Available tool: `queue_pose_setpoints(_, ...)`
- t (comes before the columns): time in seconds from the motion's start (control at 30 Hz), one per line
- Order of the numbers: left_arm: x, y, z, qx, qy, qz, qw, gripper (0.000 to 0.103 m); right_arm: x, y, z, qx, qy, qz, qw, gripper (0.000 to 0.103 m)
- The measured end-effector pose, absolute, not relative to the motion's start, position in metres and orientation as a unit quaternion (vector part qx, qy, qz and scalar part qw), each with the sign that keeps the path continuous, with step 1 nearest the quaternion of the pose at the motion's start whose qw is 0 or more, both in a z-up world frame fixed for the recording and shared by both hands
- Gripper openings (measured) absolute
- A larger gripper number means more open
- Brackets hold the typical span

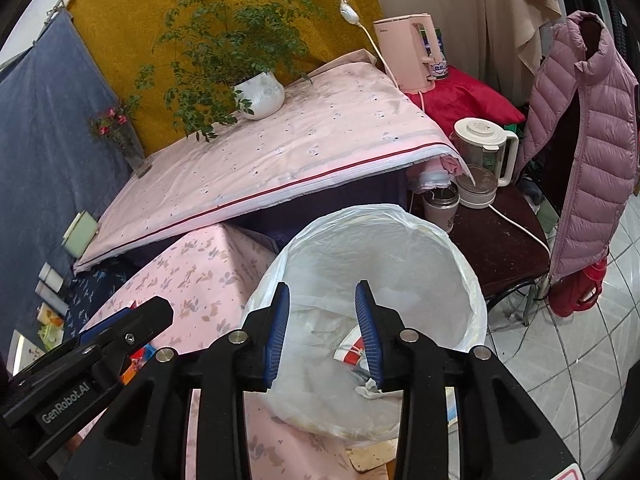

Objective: Collect trash
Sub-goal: 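Carry glove and pouch over the bin and open both grippers, then move both tools back to the pile and grasp the orange plastic bag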

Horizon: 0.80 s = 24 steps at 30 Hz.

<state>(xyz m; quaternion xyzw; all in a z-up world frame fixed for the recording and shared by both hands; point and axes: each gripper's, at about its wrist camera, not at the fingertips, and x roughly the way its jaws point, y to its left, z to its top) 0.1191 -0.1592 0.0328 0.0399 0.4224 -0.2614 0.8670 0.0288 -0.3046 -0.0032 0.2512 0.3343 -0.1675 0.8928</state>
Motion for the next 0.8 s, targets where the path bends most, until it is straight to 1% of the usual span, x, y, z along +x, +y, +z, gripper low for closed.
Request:
queue_pose_setpoints(0.17,0.120,-0.136,0.033,0.027,0.424,-0.239,0.873,0.048,0.030,-0.288,0.002,0.244,0.337,-0.152,0.896,0.038)
queue_pose_setpoints(0.3,0.119,-0.114,0.032,0.017,0.424,-0.218,0.879,0.054,0.032,-0.271,0.005,0.237,0.340,-0.137,0.900,0.039)
queue_pose_setpoints(0.47,0.119,-0.085,0.029,0.006,0.428,-0.190,0.884,0.054,0.036,-0.245,0.008,0.222,0.347,-0.112,0.904,0.039)
queue_pose_setpoints(0.6,0.119,-0.057,0.025,-0.007,0.432,-0.165,0.887,0.059,0.040,-0.223,0.010,0.210,0.353,-0.090,0.907,0.041)
queue_pose_setpoints(0.8,0.122,-0.014,0.017,-0.025,0.440,-0.127,0.889,0.059,0.045,-0.195,0.011,0.195,0.361,-0.066,0.910,0.043)
